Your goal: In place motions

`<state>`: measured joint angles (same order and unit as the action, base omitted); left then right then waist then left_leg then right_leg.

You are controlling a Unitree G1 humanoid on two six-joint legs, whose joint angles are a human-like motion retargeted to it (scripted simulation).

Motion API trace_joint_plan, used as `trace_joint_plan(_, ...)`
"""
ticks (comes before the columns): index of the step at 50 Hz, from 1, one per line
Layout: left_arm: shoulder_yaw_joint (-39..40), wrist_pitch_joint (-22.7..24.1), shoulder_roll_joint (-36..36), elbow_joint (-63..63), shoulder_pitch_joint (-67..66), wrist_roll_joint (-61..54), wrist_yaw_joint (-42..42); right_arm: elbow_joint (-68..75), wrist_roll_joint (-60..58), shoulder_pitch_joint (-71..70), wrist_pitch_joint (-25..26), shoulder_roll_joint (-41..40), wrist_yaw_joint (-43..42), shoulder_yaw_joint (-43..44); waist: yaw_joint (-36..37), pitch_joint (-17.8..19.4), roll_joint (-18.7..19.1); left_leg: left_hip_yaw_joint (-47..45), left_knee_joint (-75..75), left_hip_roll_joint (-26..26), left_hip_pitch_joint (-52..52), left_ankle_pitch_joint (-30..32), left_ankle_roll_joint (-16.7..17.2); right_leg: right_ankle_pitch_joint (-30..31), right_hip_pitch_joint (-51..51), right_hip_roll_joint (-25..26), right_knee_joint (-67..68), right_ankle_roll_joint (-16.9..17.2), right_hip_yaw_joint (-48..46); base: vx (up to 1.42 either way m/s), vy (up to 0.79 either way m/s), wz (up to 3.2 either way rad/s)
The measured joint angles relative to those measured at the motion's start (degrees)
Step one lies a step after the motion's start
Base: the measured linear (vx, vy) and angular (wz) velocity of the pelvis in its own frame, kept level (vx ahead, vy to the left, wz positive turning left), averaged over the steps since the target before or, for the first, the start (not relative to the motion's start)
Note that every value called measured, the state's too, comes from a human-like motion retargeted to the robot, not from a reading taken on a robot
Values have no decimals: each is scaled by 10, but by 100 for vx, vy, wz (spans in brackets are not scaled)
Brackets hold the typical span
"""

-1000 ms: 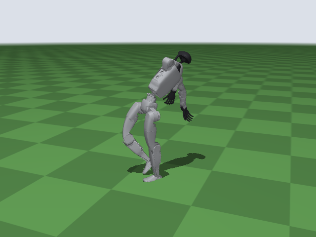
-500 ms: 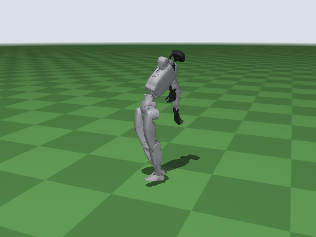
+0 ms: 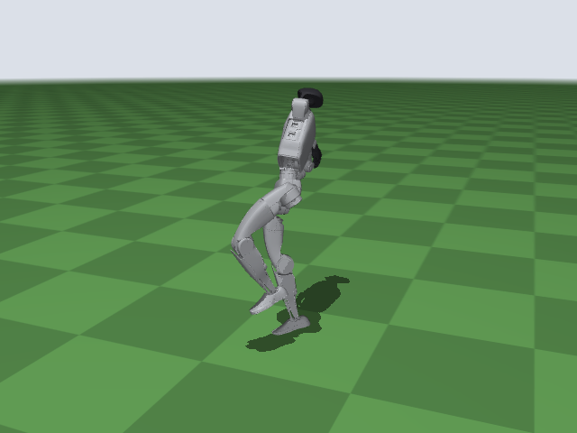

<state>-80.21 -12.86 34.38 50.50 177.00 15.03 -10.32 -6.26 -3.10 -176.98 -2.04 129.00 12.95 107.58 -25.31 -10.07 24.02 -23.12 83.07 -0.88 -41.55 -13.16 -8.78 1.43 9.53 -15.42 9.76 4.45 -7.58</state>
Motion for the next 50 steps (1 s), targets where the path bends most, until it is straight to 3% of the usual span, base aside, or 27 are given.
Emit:
trace_joint_plan(3,0,6,0,-35,0,20,22,14,6,3,8,0,1,-26,-19,-31,1,14,-92,18,100,2,4,-13,2,-6,8,10,-24,16,3,50)
trace_joint_plan(6,0,13,0,-80,0,51,39,63,7,18,19,0,1,-52,-58,-55,2,51,-237,73,228,9,3,-28,14,-8,17,16,-52,22,2,57)
trace_joint_plan(10,0,25,0,-141,0,72,40,149,1,48,36,0,12,-65,-126,-64,9,120,-497,125,416,30,23,-50,31,21,39,20,-77,26,5,46)
trace_joint_plan(13,0,29,0,-168,0,86,34,235,-12,77,40,0,15,-73,-195,-69,18,161,-679,136,542,-95,37,-65,48,58,60,20,-86,26,8,28)
trace_joint_plan(15,0,24,0,-181,0,107,20,306,-36,88,43,0,13,-73,-254,-71,20,167,-752,124,598,-127,16,-74,69,80,73,20,-97,28,12,65)
trace_joint_plan(18,0,8,0,-199,0,144,1,444,-95,92,60,0,5,-59,-337,-74,17,221,-792,116,634,-107,8,-25,83,87,124,17,-127,18,14,92)
trace_joint_plan(22,0,15,0,-273,0,176,26,626,-130,85,76,0,2,-17,-406,-54,12,248,-796,82,647,-93,15,173,2,78,310,22,-132,-18,8,96)
trace_joint_plan(24,0,44,0,-345,0,166,75,705,-134,82,72,0,-6,-1,-441,-33,12,249,-793,56,650,-88,14,161,-71,80,434,-7,-121,-3,12,53)
trace_joint_plan(27,0,92,0,-502,0,130,179,819,-154,53,63,0,-19,34,-490,3,13,240,-792,39,644,-79,9,94,-192,30,634,-34,-130,-4,14,50)
trace_joint_plan(33,0,172,0,-749,0,44,266,960,-134,9,72,0,-13,70,-555,-21,7,195,-781,-5,602,-57,21,28,-388,50,805,-4,-107,0,-5,85)
trace_joint_plan(36,0,182,0,-805,0,22,285,981,-103,0,71,0,-17,70,-558,-30,6,194,-777,-1,591,-59,19,22,-407,44,798,-15,-105,5,1,-18)
trace_joint_plan(40,0,167,0,-829,0,18,313,968,-55,0,60,0,-22,70,-542,-51,7,190,-776,23,588,-68,19,26,-354,38,723,-14,-94,10,-1,-54)
trace_joint_plan(43,0,146,0,-811,0,28,320,924,-39,0,42,0,-10,70,-514,-60,7,184,-783,50,596,-75,18,36,-274,41,631,-1,-92,8,-1,-74)
trace_joint_plan(50,0,82,0,-647,0,76,305,778,-68,43,11,0,34,68,-392,-85,9,161,-812,113,628,-89,16,64,-47,114,308,53,-3,5,-2,-95)
